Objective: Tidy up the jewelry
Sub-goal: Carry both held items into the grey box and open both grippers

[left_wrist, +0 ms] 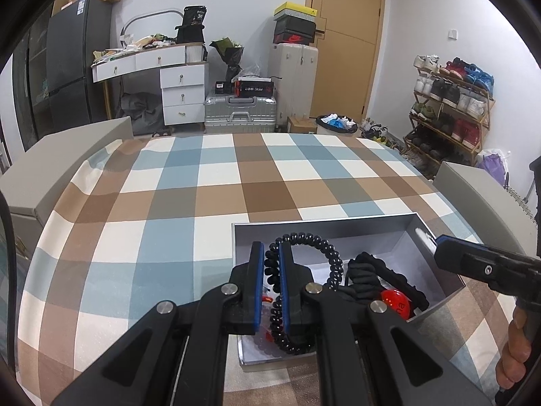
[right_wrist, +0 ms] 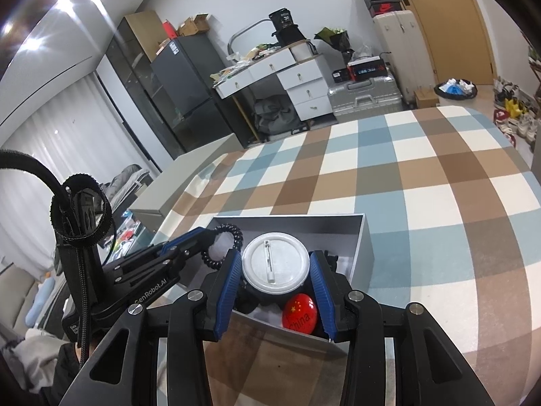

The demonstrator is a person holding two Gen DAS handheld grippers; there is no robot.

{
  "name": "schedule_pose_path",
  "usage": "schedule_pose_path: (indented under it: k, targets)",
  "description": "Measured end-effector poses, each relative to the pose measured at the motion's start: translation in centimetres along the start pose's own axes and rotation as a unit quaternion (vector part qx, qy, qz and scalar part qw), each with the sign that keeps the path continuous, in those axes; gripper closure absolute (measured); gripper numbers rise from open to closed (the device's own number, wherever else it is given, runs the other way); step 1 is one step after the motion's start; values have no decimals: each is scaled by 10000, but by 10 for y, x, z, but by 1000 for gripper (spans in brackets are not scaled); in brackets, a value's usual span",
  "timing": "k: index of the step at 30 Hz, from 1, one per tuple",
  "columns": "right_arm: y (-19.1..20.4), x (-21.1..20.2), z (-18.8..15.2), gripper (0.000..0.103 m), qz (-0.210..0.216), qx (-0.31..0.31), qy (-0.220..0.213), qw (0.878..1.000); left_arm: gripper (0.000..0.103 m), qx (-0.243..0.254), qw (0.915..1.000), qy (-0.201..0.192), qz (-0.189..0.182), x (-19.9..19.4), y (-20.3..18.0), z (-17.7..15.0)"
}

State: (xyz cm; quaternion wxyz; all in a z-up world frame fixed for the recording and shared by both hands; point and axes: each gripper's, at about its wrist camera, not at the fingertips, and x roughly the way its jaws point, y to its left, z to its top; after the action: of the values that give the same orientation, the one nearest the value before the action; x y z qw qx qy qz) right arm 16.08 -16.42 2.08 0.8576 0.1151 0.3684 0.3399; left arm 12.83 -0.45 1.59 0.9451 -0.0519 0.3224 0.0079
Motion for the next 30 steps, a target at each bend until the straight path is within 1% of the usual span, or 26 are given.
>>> schedule_pose_path:
  k: [6,8,17,21,24,27,29,30]
  targets:
    - [0,3,-1,62,-4,-11,43,10000,99,18,10000,3,76,1,0,-1]
    - [1,3,-2,62,-7,-30,41,10000,99,162,9996,-38,209,1,-4,-2]
    - [2,2,-1,61,-3,-4,18,10000,99,245,9995,35,183,2,-6,-4]
    - [3,2,-1,60,47,-19,58,10000,99,230,9996,115,126,0,-5,-7]
    - [3,1,-1,57,70,-44,62,9999,98,412,9990,160,84,-3,-10,-13]
    - [4,2,-2,57,77,-74,92,9999,96,579,9981,211,78,-5,-16,-17]
    - [4,3,-3,55,69,-84,114,9999,96,567,9979,291,-145,-7,-17,-18]
    - [4,4,-3,54,68,-82,126,9999,96,579,9976,328,-176,-6,-17,-18]
